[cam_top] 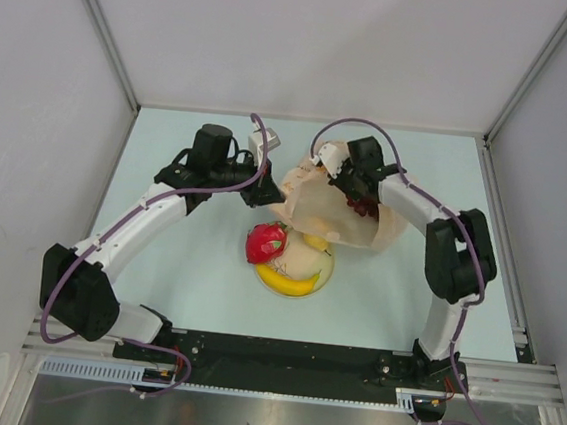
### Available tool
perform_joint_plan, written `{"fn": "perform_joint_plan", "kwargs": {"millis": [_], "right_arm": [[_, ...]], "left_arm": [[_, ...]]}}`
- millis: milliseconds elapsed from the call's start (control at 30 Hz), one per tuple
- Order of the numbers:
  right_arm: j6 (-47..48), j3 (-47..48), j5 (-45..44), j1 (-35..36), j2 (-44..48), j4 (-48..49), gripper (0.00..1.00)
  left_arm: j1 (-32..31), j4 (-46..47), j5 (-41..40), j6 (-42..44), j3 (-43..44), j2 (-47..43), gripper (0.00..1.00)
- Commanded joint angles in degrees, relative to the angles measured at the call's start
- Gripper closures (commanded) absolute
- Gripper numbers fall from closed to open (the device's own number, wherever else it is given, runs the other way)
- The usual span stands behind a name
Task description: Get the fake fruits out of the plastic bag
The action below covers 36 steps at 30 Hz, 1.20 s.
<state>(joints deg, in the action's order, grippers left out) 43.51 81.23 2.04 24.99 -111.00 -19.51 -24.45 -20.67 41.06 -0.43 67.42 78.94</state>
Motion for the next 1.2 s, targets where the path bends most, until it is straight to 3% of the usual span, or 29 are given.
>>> {"fn": "perform_joint_plan", "kwargs": {"millis": [0,233,333,533,733,867,967,1167], "right_arm": [[-4.48,2.97,8.05,1.46,12.81,-5.36,1.00],[-10.80,4.98,12.63,1.99,22.22,-7.39,1.00],[-14.32,9.27,12.20,2.43,23.55,-6.25,1.00],[-15.65,18.07,12.63,5.23,25.13,-6.68,1.00],[-16.43,21.25,12.02,9.45,28.11,-7.04,1.00],[-18.36,21.34,12.11,10.86,31.10,-6.42,1.00],[-18.90,22.13,13.33,11.13,32.51,-5.81,1.00],[-17.85,19.06,17.72,11.13,34.97,-4.22,1.00]], "left_arm": [[0.19,1.68,-0.80,0.78,-0.09,-0.28,1.00],[0.19,0.72,-2.82,1.48,6.04,5.86,1.00],[0.28,-0.95,-6.94,2.89,13.33,10.69,1.00],[1.94,-4.99,-15.72,7.01,36.16,21.33,1.00],[6.16,-3.60,-23.64,8.07,49.29,26.80,1.00],[8.71,-2.71,-32.33,11.40,48.95,22.94,1.00],[9.68,-2.89,-34.46,15.62,44.32,17.23,1.00],[9.86,-6.84,-30.16,16.87,30.68,5.98,1.00]]}}
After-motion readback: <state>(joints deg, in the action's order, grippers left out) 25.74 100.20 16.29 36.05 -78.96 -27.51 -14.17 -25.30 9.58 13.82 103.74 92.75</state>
